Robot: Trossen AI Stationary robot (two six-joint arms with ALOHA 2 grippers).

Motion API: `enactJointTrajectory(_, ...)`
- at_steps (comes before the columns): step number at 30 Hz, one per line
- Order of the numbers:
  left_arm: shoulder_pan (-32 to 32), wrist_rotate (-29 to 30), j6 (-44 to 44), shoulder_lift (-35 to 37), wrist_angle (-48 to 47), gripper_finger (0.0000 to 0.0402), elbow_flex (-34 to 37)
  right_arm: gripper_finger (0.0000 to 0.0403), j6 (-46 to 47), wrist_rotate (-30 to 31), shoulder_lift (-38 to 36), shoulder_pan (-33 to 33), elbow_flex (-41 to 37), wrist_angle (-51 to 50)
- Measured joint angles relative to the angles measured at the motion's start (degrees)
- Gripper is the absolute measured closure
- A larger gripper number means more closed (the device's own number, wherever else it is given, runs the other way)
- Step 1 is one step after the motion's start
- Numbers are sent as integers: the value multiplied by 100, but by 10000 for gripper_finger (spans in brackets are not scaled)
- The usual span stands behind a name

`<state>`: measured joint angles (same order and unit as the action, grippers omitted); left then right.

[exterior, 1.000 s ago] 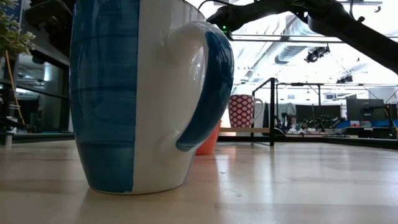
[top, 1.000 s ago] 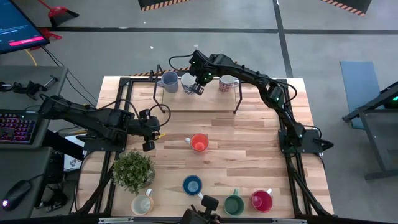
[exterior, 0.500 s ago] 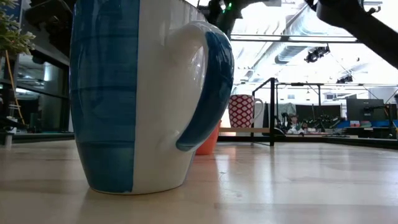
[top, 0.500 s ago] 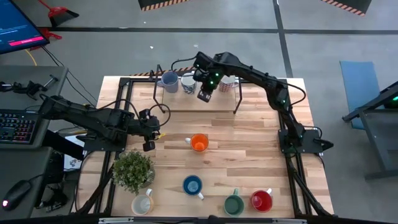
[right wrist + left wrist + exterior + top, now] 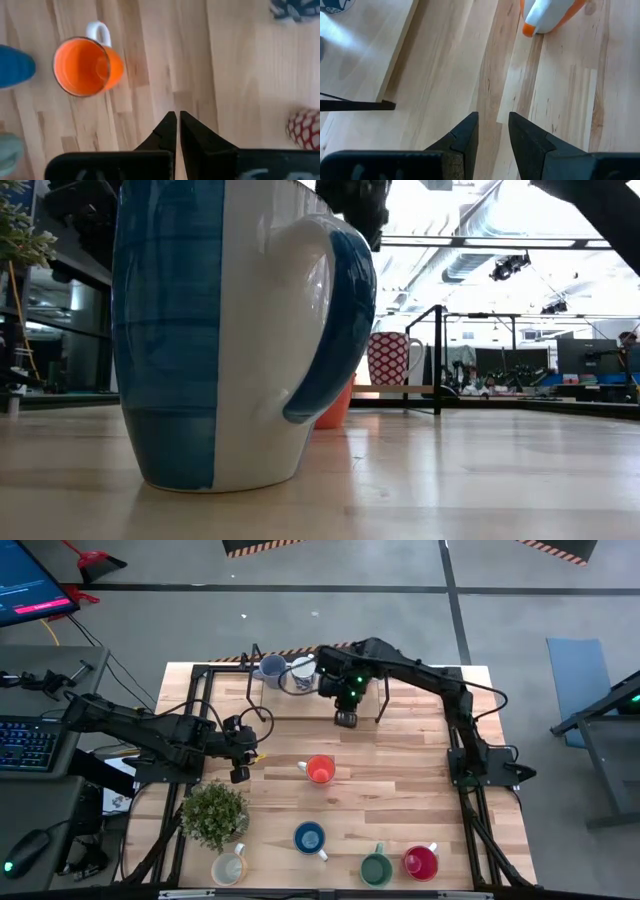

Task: Place coffee mugs
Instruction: Put the orange mug on the shelf

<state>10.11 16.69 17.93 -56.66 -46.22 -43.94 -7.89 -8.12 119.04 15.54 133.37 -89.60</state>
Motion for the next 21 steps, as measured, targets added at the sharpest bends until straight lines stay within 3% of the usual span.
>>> enactJointTrajectory(5, -1, 0, -2, 0, 1, 303, 0, 401, 194, 51, -988, -290, -949, -1)
enactJointTrajectory(11, -2, 31, -207, 0, 409, 303, 2, 401, 772, 149, -2960, -610, -3518, 1257)
enactJointTrajectory(16, -22, 68, -625, -55, 1789, 303, 2, 401, 1638, 202, -4579, -954, -5931, 3248)
enactJointTrajectory(21, -274, 170, -1138, -444, 3715, 303, 2, 401, 2389, 460, -5609, -1249, -7632, 4954)
